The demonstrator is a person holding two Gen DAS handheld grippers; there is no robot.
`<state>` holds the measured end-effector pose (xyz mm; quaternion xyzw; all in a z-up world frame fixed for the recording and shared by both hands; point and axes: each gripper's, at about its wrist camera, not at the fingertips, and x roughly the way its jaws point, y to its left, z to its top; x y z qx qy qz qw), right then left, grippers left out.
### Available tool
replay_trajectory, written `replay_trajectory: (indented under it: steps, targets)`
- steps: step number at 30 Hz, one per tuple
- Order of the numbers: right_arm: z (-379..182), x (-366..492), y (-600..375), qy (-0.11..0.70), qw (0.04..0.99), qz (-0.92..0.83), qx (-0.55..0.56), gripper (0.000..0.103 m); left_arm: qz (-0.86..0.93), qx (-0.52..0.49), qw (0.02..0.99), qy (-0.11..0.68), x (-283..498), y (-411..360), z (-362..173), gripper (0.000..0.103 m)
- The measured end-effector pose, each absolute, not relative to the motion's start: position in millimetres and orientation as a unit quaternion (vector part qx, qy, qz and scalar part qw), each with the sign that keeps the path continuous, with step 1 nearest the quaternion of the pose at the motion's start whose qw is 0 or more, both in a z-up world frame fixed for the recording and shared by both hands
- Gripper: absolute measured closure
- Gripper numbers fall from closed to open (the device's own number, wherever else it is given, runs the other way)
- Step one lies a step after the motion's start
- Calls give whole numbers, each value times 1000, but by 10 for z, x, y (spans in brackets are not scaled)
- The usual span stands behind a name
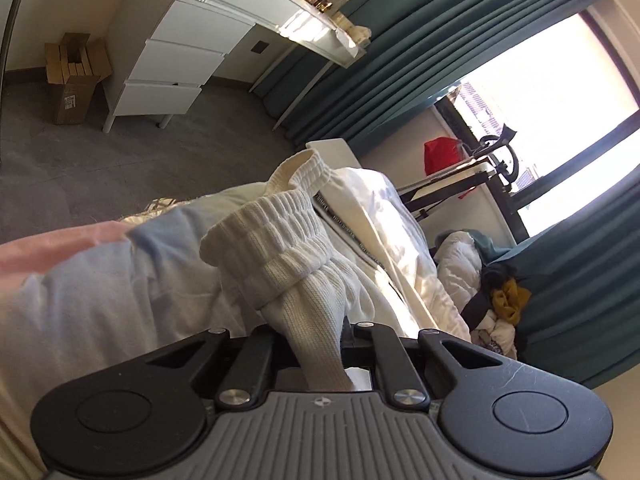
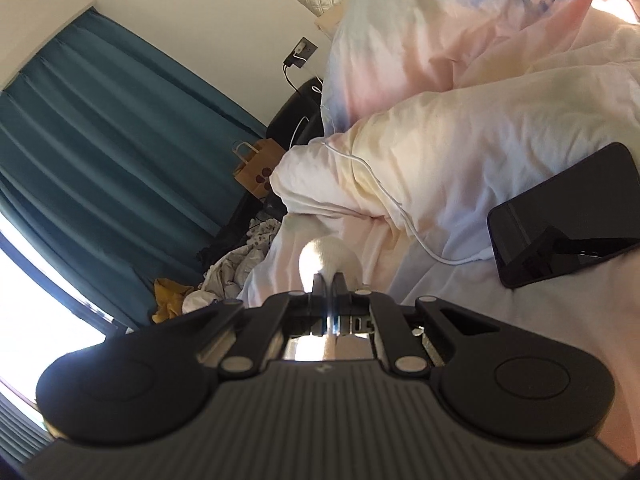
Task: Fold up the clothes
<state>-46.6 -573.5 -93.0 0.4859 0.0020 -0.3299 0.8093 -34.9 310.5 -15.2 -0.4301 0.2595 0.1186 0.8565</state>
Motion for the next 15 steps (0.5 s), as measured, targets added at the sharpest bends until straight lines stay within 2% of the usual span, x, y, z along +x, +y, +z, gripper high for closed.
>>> replay_trajectory:
  steps: [3, 7, 15]
  targets:
    - [-865, -436, -5754, 13, 813, -323, 484, 98, 110, -371, 881, 273, -319, 3081, -3, 93]
    - [-647, -171, -5741, 18, 830, -313, 461, 97, 99, -390, 872, 278, -65, 3185, 66, 93]
    - [-225, 1328, -5524, 47, 881, -306, 358, 98, 109, -412, 854, 299, 1192, 3476, 13, 93]
